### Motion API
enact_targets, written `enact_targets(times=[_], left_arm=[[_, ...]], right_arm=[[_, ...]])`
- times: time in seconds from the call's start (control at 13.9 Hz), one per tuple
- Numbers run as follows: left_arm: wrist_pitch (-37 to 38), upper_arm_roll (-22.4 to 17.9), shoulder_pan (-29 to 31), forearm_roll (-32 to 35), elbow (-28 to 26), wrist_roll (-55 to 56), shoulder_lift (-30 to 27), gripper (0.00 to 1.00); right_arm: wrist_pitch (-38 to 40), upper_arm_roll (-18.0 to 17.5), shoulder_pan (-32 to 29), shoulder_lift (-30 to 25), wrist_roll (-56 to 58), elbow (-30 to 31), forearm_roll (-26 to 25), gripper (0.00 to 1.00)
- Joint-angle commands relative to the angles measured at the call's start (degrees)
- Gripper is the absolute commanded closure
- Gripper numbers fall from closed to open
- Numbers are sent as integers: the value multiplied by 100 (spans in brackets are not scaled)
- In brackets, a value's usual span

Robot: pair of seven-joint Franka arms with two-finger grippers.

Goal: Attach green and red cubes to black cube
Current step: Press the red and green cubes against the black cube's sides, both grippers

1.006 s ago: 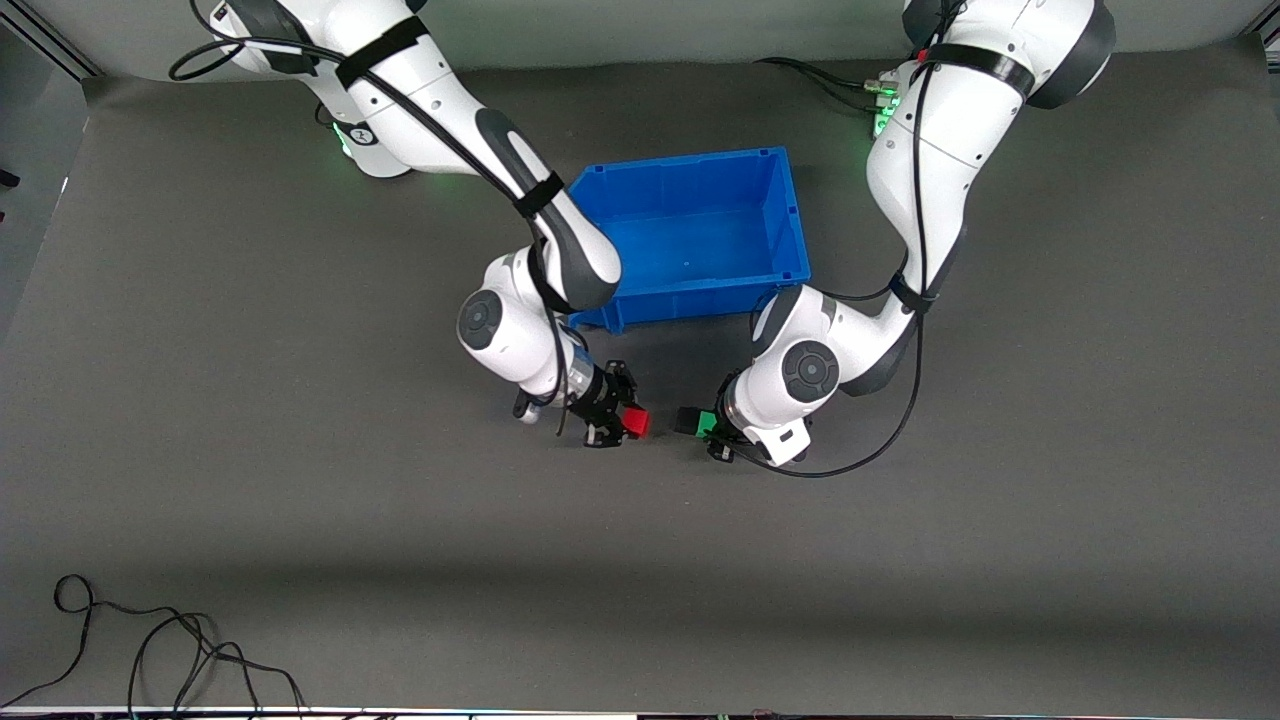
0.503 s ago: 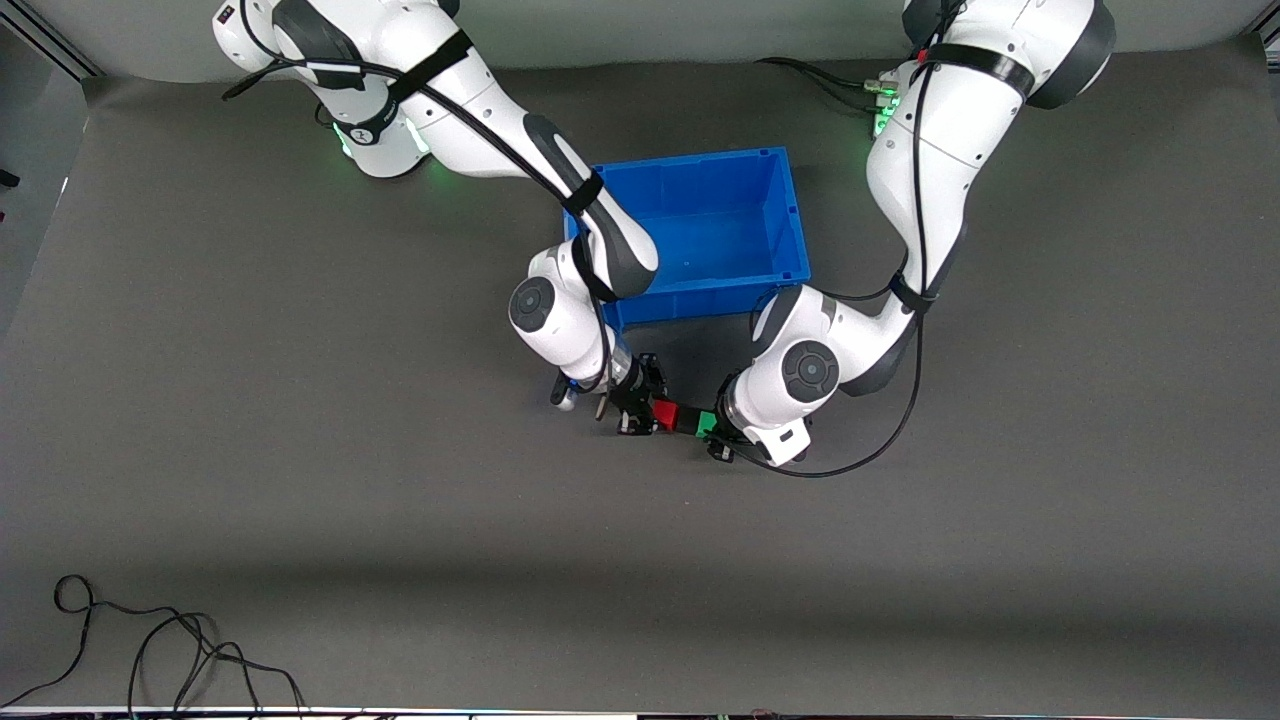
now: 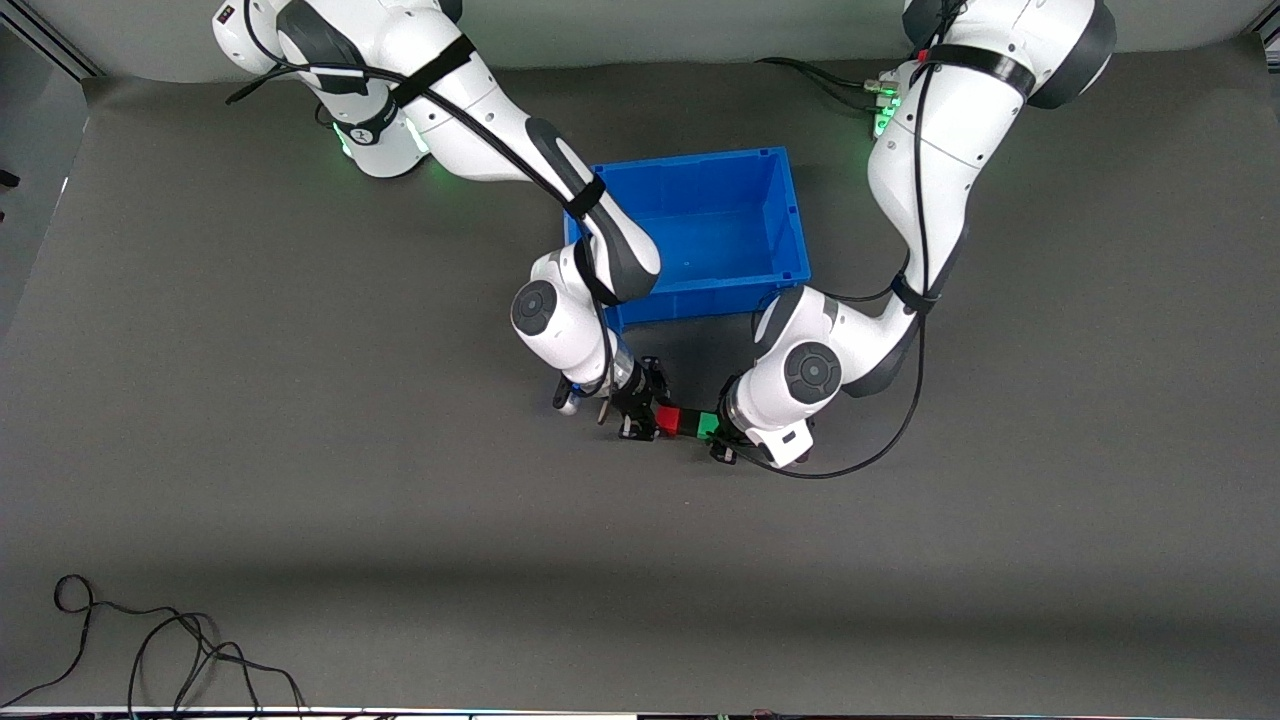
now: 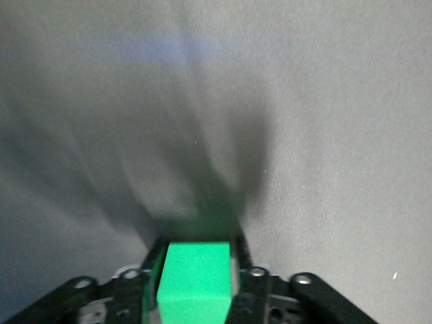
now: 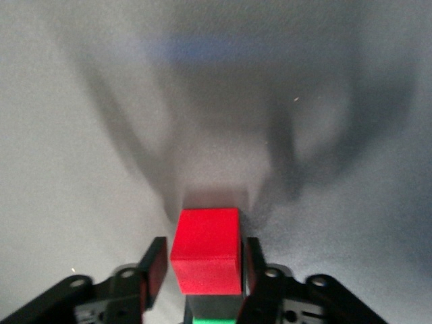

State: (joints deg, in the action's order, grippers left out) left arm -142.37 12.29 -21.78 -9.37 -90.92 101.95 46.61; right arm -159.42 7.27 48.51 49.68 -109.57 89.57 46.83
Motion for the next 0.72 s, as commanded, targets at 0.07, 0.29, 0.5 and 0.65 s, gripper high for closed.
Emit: enact_targets(times=[0.07, 0.29, 0.5, 0.65], left_arm=[[7, -42, -20, 32, 118, 44, 67, 0], [278, -51, 41, 40, 275, 62, -38, 0], [1610, -42, 392, 154, 828, -69, -231, 0], [2761, -16, 664, 155, 1136, -568, -529, 0]], right_arm=[[-2, 99, 18, 59, -65, -229, 28, 0], [549, 326, -70, -169, -29, -221, -199, 0], [2155, 906, -78, -441, 15, -527, -910, 0], [2983, 1170, -78, -634, 49, -791, -1263, 0]])
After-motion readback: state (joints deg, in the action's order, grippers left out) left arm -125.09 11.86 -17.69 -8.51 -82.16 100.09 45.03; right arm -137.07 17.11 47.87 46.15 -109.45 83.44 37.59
